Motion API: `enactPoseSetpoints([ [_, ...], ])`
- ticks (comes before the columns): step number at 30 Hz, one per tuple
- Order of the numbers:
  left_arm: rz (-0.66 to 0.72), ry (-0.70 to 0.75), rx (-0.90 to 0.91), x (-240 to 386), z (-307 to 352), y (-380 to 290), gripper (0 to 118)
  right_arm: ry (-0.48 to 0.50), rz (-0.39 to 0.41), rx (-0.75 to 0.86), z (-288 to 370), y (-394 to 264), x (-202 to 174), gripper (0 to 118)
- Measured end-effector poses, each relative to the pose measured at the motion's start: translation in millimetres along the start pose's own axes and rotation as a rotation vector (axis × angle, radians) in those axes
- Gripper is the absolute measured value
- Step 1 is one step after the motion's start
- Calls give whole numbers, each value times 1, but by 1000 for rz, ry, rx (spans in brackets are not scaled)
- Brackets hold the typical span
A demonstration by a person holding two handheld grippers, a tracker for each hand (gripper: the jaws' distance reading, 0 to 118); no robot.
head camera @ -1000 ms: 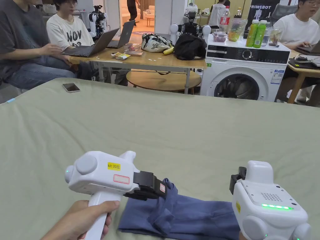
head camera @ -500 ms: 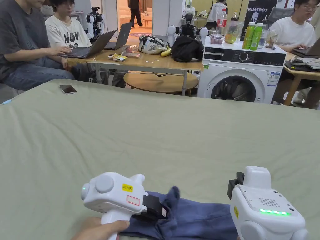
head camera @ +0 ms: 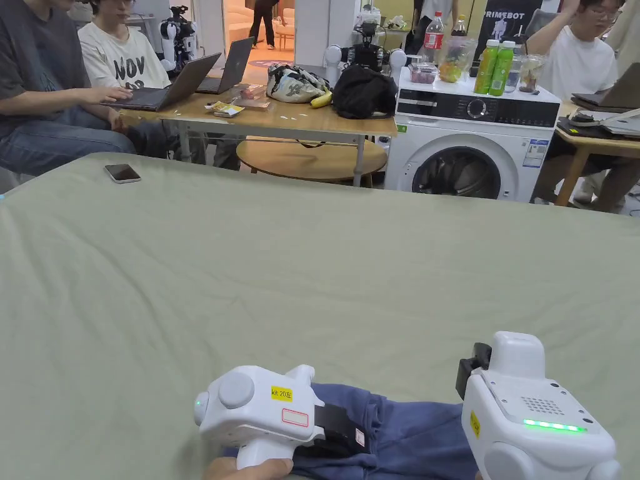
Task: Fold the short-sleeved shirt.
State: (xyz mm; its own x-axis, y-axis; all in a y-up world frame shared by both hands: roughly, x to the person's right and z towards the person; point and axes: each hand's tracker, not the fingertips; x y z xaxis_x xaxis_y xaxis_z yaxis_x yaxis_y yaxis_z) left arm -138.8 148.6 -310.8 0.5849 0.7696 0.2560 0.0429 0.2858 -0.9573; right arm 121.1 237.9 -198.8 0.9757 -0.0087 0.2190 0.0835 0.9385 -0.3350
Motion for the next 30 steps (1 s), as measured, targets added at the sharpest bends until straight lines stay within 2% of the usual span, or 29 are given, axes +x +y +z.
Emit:
enactPoseSetpoints([
  [3,-79,34,-17,6,1,-2,4,-1,-6,-1,0,0,0,0],
  [6,-62,14,-3,7,6,0,5,-1,-8,2,-2,-1,-1,0],
  [10,-39,-18,79,3,45,8,34,-1,-7,23,-2,1,-3,0],
  [11,-39,-17,98,0,59,10,34,0,-7,27,-2,3,-4,0],
  [12,-42,-5,123,-3,71,12,37,4,-5,29,-2,4,-5,0],
  [14,-43,48,163,-13,102,17,53,13,3,34,-3,7,-8,0],
  [16,-46,85,204,-27,127,19,63,17,9,39,-3,10,-10,0],
  [20,28,123,233,-64,161,20,65,29,15,47,-4,12,-16,0],
  [24,77,92,189,-98,152,16,65,42,9,47,-4,12,-20,0],
  [29,148,-205,123,-120,110,6,65,47,3,39,-4,9,-23,0],
  [30,148,-223,126,-118,101,5,65,48,1,37,-5,9,-23,0],
])
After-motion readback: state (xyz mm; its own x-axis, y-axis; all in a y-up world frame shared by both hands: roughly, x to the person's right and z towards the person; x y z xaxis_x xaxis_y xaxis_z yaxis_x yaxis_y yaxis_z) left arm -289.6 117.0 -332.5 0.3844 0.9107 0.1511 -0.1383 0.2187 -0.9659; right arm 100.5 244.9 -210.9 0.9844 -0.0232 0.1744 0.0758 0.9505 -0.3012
